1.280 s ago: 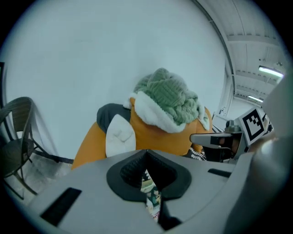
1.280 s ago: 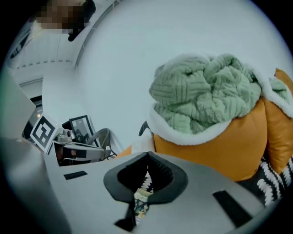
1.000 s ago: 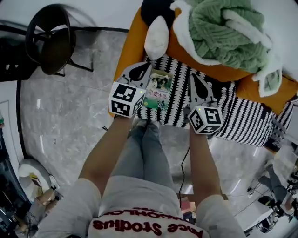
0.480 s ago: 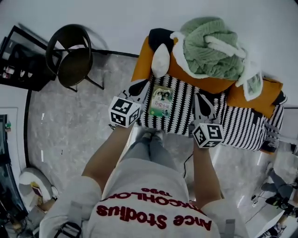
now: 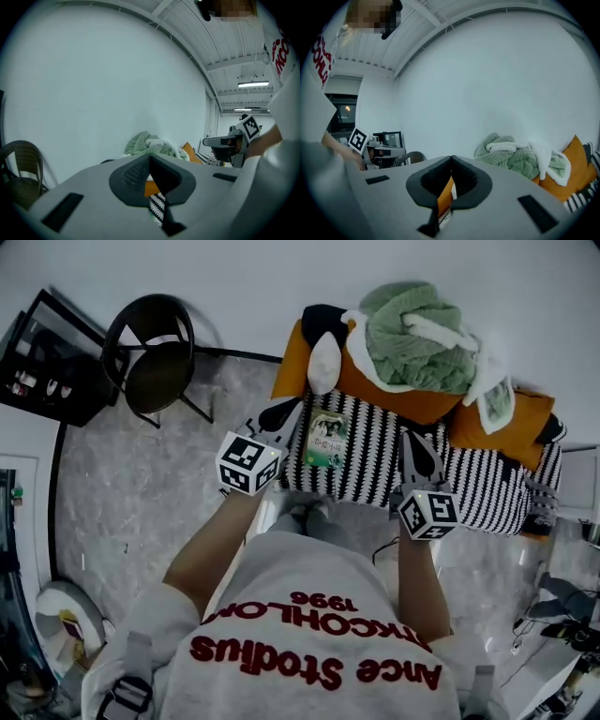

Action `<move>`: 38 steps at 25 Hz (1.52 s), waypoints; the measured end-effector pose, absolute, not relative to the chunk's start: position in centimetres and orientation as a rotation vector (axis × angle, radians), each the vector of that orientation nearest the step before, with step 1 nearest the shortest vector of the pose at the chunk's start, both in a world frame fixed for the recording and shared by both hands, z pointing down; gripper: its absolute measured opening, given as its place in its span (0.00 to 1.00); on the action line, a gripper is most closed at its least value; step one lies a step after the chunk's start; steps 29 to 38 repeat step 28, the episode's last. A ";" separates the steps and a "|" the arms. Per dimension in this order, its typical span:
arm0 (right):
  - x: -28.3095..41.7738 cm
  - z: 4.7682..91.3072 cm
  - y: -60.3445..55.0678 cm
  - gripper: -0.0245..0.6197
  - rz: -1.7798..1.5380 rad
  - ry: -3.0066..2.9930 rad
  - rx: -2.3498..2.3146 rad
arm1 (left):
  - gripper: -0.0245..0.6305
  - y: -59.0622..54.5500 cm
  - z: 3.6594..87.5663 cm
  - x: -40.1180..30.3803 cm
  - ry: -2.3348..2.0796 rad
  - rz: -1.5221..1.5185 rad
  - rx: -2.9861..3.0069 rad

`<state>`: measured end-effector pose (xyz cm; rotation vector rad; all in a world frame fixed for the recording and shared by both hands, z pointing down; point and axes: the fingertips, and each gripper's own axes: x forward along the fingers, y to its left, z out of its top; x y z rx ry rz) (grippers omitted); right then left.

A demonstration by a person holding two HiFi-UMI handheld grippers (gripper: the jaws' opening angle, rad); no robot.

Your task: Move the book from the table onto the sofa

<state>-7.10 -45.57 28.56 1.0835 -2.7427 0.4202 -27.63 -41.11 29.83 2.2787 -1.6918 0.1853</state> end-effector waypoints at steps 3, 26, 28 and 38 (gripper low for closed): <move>-6.6 27.6 -44.9 0.08 0.399 -2.747 1.095 | 0.06 -39.8 29.1 -27.7 -1.702 0.174 2.279; -5.2 26.4 -46.2 0.08 0.373 -2.750 1.167 | 0.06 -40.3 28.3 -27.8 -1.741 0.159 2.276; -5.2 26.4 -46.4 0.08 0.364 -2.751 1.167 | 0.06 -40.4 28.3 -27.8 -1.746 0.158 2.273; -5.2 26.4 -46.4 0.08 0.364 -2.751 1.167 | 0.06 -40.4 28.3 -27.8 -1.746 0.158 2.273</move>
